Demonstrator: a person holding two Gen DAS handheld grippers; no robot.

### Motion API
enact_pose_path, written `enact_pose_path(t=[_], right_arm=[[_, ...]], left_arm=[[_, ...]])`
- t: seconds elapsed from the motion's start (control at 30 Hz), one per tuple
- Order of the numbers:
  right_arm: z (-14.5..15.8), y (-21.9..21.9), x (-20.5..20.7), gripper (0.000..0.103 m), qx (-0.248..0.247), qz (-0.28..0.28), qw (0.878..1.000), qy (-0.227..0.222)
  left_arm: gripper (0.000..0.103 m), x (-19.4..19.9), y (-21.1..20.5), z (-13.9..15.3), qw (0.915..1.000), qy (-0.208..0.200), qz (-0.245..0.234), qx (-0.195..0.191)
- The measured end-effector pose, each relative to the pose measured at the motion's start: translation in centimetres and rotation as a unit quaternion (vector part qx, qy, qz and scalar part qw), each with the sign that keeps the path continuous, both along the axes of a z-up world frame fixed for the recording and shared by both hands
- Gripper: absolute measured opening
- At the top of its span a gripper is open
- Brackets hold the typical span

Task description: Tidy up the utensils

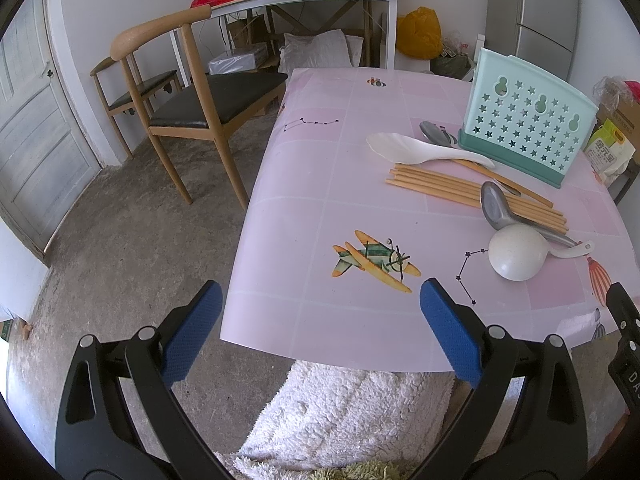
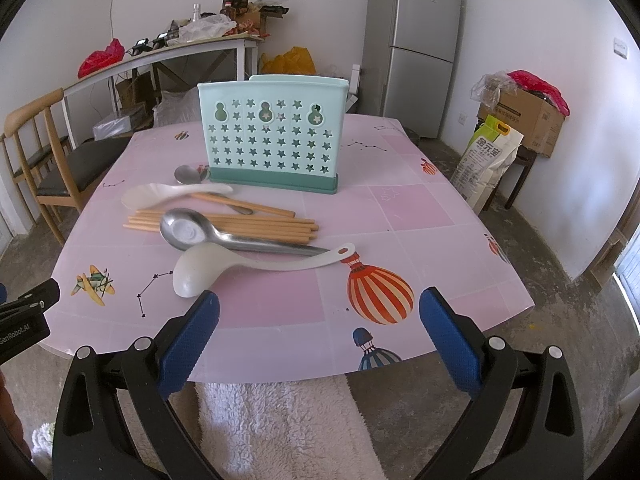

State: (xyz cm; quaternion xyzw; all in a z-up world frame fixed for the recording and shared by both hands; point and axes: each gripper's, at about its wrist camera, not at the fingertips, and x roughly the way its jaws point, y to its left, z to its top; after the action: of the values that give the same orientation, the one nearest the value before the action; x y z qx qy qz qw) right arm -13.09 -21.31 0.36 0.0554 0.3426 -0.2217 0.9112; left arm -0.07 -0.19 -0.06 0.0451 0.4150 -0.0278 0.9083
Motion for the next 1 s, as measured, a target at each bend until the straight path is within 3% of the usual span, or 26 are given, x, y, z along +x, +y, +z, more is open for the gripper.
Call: enact_pose_path(t=[0.57, 1.0], right_arm=[[0.4, -0.1, -0.5, 0.097, 0.008, 0.01, 1.0, -0.018], [0.0, 0.2, 0.8, 0.097, -0.014, 0.029, 0.999, 0.006]], left_arm=[[0.096, 0.0, 0.1, -0.2, 1.0, 0.003, 0.001, 0.003], [0.096, 0.7, -0.8, -0.4, 0.9997, 0.005, 0.002, 0.024]])
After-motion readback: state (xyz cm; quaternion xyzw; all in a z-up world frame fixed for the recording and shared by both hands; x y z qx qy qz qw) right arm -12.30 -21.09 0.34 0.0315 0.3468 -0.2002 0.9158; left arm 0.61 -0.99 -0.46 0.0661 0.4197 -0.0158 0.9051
